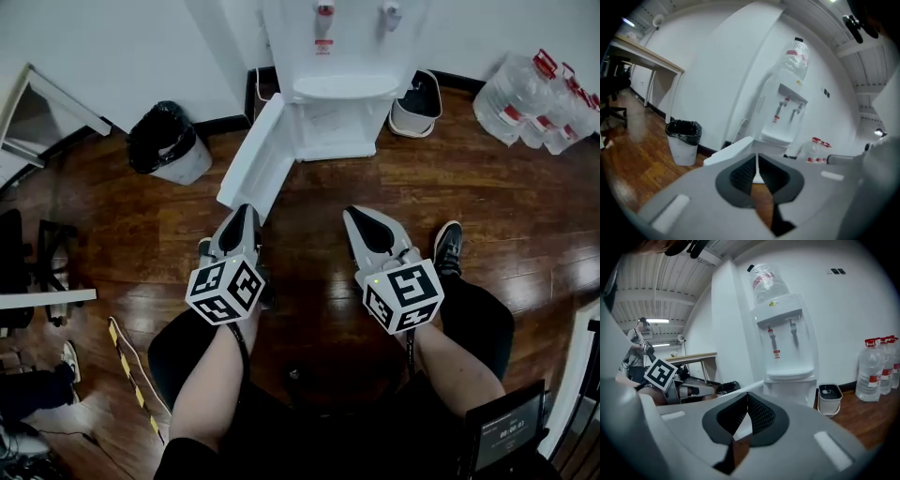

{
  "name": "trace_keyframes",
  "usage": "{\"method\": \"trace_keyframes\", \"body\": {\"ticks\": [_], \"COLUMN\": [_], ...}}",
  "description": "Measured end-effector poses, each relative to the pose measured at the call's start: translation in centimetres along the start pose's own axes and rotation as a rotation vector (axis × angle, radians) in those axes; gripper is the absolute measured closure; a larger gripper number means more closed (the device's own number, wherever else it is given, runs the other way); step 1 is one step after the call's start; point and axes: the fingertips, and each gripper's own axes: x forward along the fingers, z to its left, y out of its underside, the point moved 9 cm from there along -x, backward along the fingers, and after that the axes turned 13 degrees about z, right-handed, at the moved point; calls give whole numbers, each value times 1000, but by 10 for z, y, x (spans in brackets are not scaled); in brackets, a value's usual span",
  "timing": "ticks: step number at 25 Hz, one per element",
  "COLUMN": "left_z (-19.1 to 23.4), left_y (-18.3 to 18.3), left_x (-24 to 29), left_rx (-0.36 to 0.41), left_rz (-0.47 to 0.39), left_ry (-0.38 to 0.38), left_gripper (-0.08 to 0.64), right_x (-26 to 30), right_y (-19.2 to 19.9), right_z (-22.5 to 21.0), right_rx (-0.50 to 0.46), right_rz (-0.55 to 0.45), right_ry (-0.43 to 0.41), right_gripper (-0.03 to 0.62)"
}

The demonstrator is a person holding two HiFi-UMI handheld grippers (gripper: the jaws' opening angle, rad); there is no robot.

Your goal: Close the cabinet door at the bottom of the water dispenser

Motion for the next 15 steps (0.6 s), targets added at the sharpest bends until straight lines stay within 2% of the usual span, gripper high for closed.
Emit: {"method": "trace_keyframes", "body": {"ticks": [5,10,15], "left_z": [15,20,35], "left_y": [-7,-19,-27], "left_x": [16,30,47], "left_rx": [48,189,293], "left_rz": [12,12,49], "left_ry": [-54,-54,-31], "left_gripper": [490,436,343], "right_x": [11,37,71], "right_y": [-9,-20,-22], "right_z": [-9,-11,-1], "right_rx": [8,22,13], "right_rz": [-23,-33,-2], "right_ry": [26,21,1], "right_gripper": [588,588,588]}}
